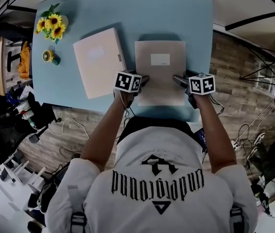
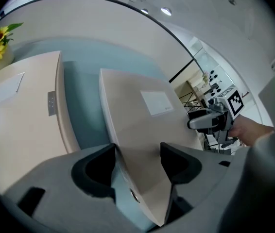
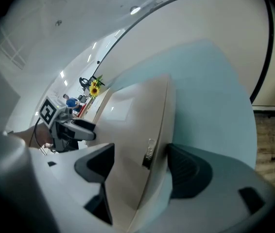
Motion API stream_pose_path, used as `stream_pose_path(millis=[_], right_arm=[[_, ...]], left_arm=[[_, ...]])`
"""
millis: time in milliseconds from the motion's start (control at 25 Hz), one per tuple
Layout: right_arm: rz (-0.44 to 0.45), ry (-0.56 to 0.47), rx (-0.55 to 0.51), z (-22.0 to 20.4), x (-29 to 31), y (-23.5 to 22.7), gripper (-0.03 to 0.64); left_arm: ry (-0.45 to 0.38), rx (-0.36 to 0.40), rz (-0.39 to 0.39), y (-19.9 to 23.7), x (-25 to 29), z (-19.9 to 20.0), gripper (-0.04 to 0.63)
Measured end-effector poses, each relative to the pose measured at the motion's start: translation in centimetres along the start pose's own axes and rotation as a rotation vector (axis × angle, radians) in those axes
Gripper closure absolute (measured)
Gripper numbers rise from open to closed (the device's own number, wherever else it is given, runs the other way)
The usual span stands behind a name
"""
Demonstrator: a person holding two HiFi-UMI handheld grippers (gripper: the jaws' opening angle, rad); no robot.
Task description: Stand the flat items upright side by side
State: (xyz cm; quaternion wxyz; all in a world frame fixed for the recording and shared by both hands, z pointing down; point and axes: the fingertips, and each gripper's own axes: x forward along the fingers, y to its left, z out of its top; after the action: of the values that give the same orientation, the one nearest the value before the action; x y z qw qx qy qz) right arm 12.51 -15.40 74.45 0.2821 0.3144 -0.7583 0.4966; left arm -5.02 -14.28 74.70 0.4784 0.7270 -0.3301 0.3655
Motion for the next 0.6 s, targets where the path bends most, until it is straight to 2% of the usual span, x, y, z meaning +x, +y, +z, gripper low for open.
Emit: stream_pose_path(millis=[360, 600], right_arm=[[-0.042, 0.041, -0.023, -0.7, 0.7, -0.56, 0.282], [-0.044, 0.045, -0.03, -0.54, 0.58, -0.7, 0.307]], left_arm=[[0.067, 0.013, -0.004, -0.09, 0.79, 0.0, 0.291], [0.076, 0.028, -0.008, -0.19, 0.95, 0.2, 0.288]])
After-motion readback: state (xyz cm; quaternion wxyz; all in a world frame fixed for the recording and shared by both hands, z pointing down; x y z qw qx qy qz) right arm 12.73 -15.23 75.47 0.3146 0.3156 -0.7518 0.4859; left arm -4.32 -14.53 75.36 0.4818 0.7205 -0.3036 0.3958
